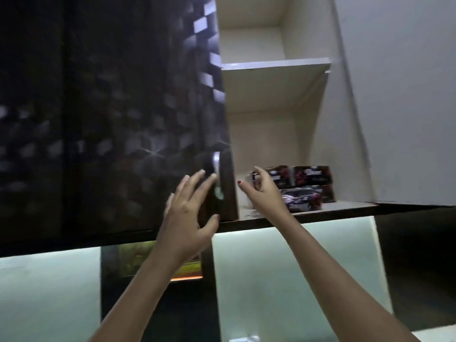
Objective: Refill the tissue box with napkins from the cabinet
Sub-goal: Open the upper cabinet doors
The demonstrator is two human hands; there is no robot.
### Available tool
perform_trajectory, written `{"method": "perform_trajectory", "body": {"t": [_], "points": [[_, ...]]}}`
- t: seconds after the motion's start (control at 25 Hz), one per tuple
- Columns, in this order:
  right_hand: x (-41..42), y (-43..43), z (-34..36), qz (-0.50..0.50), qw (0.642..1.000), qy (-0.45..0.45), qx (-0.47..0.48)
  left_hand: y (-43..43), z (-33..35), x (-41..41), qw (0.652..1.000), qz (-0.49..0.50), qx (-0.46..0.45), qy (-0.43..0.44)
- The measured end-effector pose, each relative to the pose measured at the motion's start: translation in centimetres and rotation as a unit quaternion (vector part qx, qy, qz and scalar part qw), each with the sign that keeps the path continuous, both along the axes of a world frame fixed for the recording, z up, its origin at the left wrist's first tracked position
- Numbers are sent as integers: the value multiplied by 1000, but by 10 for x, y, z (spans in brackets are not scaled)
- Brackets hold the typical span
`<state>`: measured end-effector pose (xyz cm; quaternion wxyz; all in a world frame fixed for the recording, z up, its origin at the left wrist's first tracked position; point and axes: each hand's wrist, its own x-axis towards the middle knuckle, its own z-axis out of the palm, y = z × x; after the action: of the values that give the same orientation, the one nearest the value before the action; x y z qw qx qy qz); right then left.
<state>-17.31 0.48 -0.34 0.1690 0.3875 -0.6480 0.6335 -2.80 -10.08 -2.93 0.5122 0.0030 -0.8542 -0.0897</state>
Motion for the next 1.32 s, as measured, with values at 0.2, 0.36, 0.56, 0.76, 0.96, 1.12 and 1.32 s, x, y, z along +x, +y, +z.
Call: {"method": "perform_trajectory", "body": {"t": [0.2, 0.36, 0.56, 0.76, 0.96, 1.12, 1.32], "points": [[-14, -61, -3, 6, 998, -69, -8, -33, -7, 27, 999, 9, -17, -35], [7, -48, -7, -10, 994, -89, -68, -31, -6, 33, 997, -82, -7, 7], [92, -10, -23, 76, 986, 20, -145, -3, -1, 43, 988, -136, 13, 77], [151, 4, -27, 224, 965, 70, -120, 35, -6, 92, 968, -54, 39, 240], [141, 2, -26, 216, 970, 21, -107, 75, -16, 118, 969, -46, -172, 171], [138, 11, -17, 210, 969, 0, -128, 27, -2, 130, 975, 202, -32, 87], [134, 2, -9, 182, 979, 23, -83, -45, 6, 137, 910, 412, -20, -37]]}}
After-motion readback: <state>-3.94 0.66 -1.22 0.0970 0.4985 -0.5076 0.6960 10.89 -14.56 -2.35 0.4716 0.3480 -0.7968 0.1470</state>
